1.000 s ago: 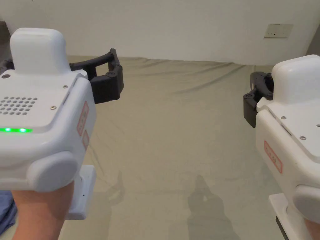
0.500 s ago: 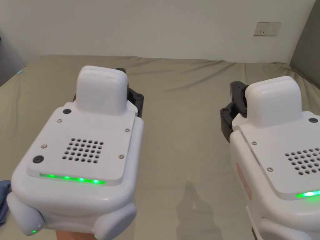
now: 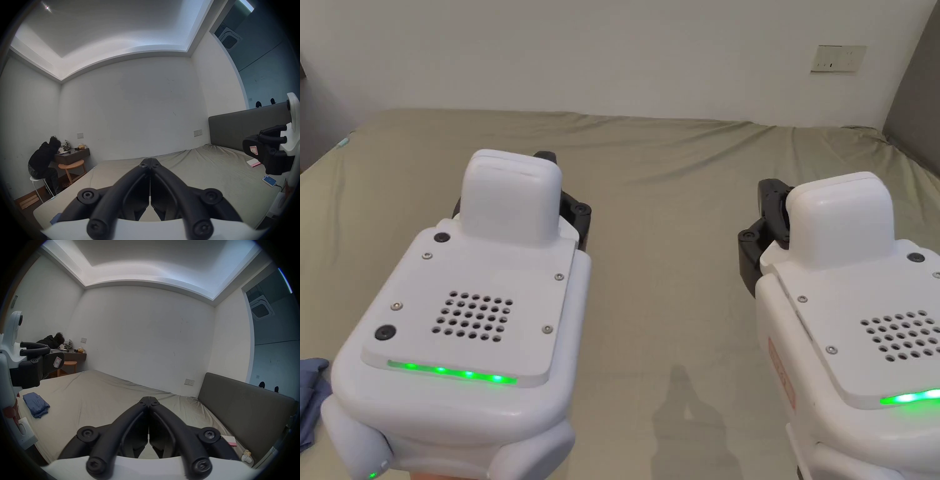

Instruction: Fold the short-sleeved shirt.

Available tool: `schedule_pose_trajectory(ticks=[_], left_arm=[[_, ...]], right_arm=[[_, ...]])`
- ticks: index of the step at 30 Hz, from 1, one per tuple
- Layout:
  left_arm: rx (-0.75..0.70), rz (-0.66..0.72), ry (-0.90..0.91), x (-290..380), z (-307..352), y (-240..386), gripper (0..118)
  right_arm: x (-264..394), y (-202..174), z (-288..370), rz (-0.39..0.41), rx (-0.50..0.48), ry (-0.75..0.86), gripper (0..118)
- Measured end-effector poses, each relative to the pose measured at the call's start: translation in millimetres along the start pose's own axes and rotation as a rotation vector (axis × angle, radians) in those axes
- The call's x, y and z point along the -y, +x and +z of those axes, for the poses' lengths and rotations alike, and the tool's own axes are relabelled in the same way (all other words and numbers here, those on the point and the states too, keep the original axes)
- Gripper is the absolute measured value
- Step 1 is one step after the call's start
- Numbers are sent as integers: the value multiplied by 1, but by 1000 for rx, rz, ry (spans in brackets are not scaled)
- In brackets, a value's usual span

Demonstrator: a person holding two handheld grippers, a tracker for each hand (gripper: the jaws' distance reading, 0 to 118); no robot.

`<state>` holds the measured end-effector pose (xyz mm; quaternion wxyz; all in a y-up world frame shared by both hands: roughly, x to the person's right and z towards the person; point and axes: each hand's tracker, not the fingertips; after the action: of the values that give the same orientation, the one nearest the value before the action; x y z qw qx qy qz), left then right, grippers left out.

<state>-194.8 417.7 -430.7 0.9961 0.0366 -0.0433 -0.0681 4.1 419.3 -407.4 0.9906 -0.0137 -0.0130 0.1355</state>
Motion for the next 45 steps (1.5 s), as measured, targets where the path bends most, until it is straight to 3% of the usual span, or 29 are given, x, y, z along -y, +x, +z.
schedule_pose_trajectory(ticks=[37, 38, 39, 40, 42, 43, 45], left_arm=[[4, 11, -22, 4, 1, 4, 0], [7, 15, -27, 5, 0, 3, 0], [5, 16, -28, 5, 0, 3, 9], [3, 16, -29, 6, -1, 3, 29], [2, 8, -39, 7, -3, 1, 39], [9, 9, -48, 8, -4, 0, 49], [7, 13, -59, 9, -6, -1, 85]], right_arm=[[4, -2, 2, -16, -1, -2, 3], [4, -2, 2, -18, -2, 1, 13], [4, -1, 2, -23, -7, 1, 37], [5, 1, 1, -27, -8, 1, 84], [6, 5, -3, -34, -44, -3, 105], [7, 6, -3, -30, -35, -2, 116], [7, 4, -1, -23, -17, 27, 118]])
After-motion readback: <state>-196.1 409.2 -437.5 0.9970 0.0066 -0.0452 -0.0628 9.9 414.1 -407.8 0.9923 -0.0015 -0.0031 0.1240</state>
